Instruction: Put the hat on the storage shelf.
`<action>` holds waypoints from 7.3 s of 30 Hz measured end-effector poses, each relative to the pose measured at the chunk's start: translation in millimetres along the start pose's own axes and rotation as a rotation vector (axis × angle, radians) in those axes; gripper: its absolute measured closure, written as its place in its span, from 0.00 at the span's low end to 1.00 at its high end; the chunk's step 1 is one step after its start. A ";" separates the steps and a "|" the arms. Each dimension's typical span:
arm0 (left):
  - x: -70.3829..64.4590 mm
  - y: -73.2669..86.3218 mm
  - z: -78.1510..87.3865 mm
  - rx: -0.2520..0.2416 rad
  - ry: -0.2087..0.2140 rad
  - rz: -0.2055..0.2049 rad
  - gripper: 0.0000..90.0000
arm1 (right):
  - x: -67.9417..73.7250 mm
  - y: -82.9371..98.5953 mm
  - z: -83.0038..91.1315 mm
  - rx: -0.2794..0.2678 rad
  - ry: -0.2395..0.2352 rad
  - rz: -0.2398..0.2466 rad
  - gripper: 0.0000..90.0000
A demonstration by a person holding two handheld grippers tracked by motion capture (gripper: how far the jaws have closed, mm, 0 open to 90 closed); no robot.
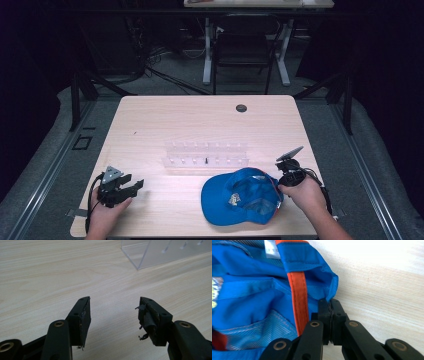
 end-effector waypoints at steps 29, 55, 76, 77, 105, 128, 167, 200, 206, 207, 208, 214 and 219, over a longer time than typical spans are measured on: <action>-2.2 0.4 -0.4 -0.004 0.009 0.006 0.48 | 15.4 -28.3 73.2 0.005 -0.048 0.018 1.00; -2.1 1.4 0.1 0.004 0.012 0.006 0.48 | 56.6 -61.3 149.3 0.006 -0.143 -0.073 1.00; -4.6 1.8 1.4 0.017 0.016 0.010 0.49 | 88.5 -65.4 175.9 0.025 -0.468 -0.271 1.00; -5.2 1.7 1.2 0.013 0.019 0.010 0.49 | 88.5 -65.4 175.9 0.025 -0.468 -0.271 1.00; -48.2 -16.2 10.2 -0.050 0.099 -0.041 0.48 | 135.7 -113.0 223.9 -0.173 -0.833 -0.272 1.00; -141.4 -113.5 20.5 -0.250 0.268 -0.156 0.48 | 173.3 -176.5 238.6 -0.288 -0.922 -0.294 1.00; -177.8 -136.1 -29.4 -0.225 0.285 -0.218 0.98 | 213.7 -203.8 208.2 -0.307 -0.966 -0.302 1.00; -176.9 -108.5 -52.9 -0.164 0.268 -0.223 0.98 | 196.0 -197.5 174.8 -0.289 -0.874 -0.312 0.99; -175.1 -106.8 -55.8 -0.163 0.270 -0.218 0.98 | 189.4 -195.8 168.5 -0.292 -0.853 -0.316 0.99; -174.7 -106.3 -56.2 -0.160 0.271 -0.218 0.98 | 189.4 -195.8 168.5 -0.292 -0.853 -0.316 0.99; -174.2 -105.6 -56.3 -0.155 0.271 -0.219 0.98 | 188.4 -196.0 167.9 -0.294 -0.850 -0.318 0.99; -171.8 -98.7 -58.2 -0.145 0.271 -0.210 0.98 | 181.8 -193.7 164.2 -0.298 -0.818 -0.321 0.93; -167.9 -96.5 -58.8 -0.140 0.274 -0.183 0.98 | 166.9 -194.1 167.1 -0.335 -0.778 -0.325 0.89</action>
Point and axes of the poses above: each handheld gripper's, and its own axes: z roughly backward along the jaws, y roughly out of its underside, x roughly to its left, the point moved 10 cm from there along -z, roughly forward along the jaws, and after that the axes turned 11 degrees about -x, right-handed, at the moved point
